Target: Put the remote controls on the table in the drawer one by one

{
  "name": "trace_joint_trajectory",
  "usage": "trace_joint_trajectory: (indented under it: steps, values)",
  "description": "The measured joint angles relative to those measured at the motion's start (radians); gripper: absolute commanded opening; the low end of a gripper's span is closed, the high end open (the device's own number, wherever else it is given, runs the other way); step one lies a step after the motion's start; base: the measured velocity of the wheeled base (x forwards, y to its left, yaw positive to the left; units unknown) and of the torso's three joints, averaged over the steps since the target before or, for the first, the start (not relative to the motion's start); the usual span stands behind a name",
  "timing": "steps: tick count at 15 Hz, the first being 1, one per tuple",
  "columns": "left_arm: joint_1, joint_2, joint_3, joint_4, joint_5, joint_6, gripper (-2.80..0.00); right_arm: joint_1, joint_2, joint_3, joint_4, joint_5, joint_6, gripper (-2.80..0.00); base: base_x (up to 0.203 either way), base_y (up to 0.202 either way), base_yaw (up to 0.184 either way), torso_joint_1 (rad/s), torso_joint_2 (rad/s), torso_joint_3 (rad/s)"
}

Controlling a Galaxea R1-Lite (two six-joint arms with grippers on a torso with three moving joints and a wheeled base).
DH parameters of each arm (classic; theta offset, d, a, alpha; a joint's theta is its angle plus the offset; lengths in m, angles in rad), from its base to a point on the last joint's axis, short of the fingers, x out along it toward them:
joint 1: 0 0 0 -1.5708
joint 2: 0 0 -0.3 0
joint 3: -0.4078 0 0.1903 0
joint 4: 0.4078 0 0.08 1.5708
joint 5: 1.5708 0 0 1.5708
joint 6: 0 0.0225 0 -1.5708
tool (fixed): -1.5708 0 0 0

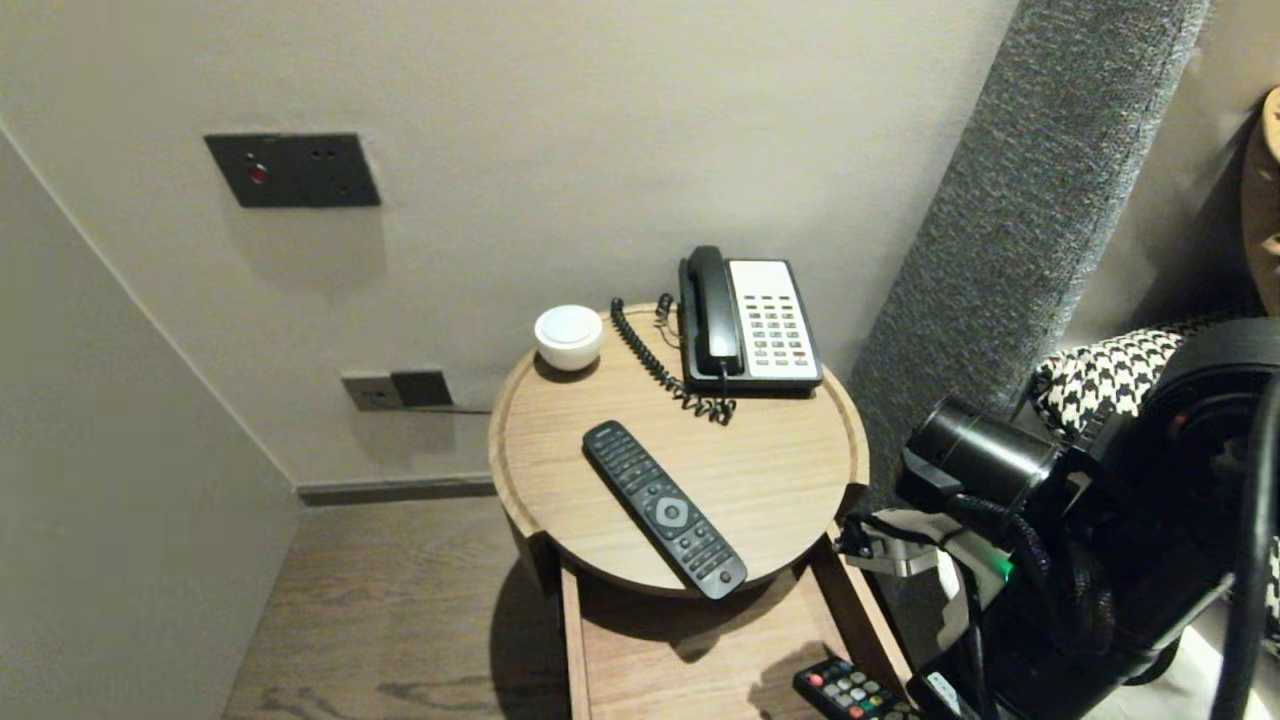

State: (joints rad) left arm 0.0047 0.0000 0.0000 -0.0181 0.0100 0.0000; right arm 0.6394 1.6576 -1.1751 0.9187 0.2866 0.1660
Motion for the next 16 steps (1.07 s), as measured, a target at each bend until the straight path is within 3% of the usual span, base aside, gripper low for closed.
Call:
trace_joint_trajectory:
  steps: [16]
  values:
    - [-0.001, 0.000, 0.000, 0.000, 0.000, 0.000, -2.80, -0.014, 0.121, -0.066, -0.055, -0.008, -0.019, -2.80, 0.000, 0.000, 0.000, 0.000, 0.00, 0.000]
